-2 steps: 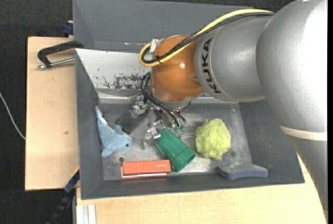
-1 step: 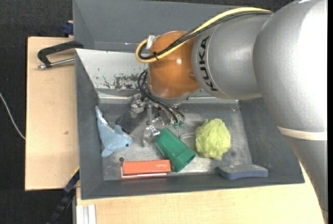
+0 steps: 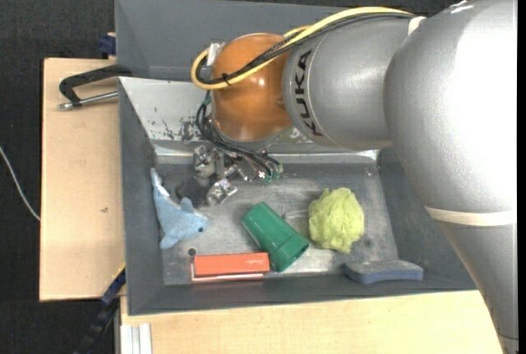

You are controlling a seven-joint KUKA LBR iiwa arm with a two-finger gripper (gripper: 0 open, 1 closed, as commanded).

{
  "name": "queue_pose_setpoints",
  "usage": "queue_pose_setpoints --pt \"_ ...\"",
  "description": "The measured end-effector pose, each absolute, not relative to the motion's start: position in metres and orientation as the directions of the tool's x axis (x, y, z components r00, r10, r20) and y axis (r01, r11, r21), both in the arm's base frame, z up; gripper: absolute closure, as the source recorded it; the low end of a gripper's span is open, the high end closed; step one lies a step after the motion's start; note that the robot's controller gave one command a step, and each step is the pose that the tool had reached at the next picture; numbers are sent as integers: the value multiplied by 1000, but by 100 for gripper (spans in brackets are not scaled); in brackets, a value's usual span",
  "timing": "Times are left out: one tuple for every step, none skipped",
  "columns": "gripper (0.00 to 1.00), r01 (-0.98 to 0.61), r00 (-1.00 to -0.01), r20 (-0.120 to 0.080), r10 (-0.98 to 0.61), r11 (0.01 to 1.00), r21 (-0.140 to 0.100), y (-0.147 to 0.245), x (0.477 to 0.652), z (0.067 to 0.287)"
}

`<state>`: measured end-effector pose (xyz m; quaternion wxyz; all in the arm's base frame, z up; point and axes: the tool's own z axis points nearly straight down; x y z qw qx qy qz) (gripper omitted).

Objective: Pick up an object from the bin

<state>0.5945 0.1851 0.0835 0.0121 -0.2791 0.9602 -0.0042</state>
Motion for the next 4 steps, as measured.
queue_pose_setpoints --pt "0 -536 -844 -6 -536 844 -8 186 590 79" --pt "100 -537 -843 -33 -537 843 -10 190 595 85" --pt "100 -537 -843 -33 -537 843 -10 190 595 85" --pt "100 -542 -840 -6 -542 840 0 188 587 123"
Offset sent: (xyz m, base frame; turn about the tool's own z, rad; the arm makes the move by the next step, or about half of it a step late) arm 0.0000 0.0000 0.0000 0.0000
